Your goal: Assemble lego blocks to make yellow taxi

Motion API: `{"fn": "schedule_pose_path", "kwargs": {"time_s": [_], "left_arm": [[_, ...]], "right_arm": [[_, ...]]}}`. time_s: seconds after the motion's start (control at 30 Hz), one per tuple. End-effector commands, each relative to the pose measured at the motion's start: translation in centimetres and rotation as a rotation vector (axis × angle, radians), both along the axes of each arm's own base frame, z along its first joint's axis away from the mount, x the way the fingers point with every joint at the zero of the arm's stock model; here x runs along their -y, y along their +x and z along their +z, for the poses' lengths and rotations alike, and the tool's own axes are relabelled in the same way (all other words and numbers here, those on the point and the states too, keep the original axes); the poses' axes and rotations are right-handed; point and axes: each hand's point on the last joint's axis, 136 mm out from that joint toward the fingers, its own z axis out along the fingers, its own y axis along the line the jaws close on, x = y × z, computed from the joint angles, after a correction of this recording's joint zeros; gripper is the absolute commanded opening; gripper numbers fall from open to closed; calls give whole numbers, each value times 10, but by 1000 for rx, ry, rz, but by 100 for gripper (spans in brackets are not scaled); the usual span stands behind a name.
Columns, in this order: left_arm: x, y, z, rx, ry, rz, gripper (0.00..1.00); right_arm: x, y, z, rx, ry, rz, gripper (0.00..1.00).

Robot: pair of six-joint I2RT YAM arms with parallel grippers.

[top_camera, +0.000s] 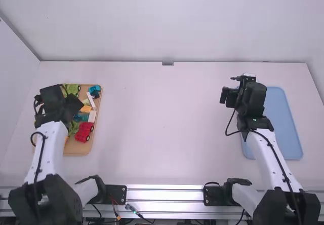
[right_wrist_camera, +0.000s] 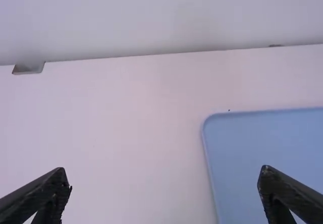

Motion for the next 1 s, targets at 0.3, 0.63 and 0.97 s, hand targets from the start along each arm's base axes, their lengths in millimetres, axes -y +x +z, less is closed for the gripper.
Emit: {"fn": "schedule_pose_path", "kwargs": {"time_s": [0.3, 0.63, 0.97], "left_arm": [[-59, -39, -73, -221, -356, 180, 99], [-75, -65, -116, -298, -441, 269, 100], [-77, -62, -126, -266, -418, 266, 90]], "right_arm": [[-10, 12, 21, 58, -4, 25, 99], [-9, 15, 26, 79, -4, 22, 99], [-5, 15, 26, 82, -5, 12, 99]]}}
